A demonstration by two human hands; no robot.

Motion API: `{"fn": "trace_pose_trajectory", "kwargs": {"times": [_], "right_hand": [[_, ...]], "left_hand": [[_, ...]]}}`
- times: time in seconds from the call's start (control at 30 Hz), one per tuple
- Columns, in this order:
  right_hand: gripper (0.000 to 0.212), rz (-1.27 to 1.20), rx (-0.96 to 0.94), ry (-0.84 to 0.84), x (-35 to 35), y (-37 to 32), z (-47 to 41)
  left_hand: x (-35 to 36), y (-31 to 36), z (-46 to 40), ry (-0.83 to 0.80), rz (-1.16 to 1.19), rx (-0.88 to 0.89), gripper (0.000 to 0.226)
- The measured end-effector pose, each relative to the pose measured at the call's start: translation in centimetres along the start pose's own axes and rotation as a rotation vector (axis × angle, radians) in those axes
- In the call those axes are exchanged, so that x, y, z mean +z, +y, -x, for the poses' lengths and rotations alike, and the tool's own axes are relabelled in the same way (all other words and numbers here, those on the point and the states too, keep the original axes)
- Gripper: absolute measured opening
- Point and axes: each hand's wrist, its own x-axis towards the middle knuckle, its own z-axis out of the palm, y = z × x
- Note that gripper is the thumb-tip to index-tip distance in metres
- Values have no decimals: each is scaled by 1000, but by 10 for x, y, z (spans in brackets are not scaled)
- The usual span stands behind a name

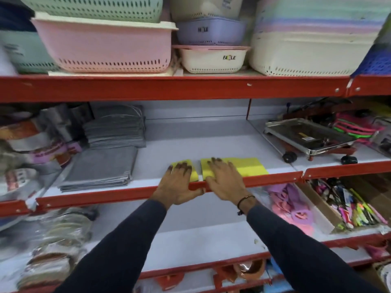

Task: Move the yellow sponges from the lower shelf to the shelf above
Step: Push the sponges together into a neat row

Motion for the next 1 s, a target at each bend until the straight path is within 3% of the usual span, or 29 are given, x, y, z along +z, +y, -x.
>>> {"fn": "trace_pose_trajectory", "kwargs": {"times": [0.13,0.3,0.8,1.0], "right_hand": [[62,92,-28,-123,12,-3,2],[64,69,-67,-119,15,1,9],[62,-71,-58,-137,9,-26,20],[66,-28,169,-36,-15,22,13]], "left_hand": [[14,-14,19,10,8,84,103],[13,-20,31,-4,0,116,95],[19,-12,31,-17,42,81,99],[17,-14,34,-18,93,82,91]]}}
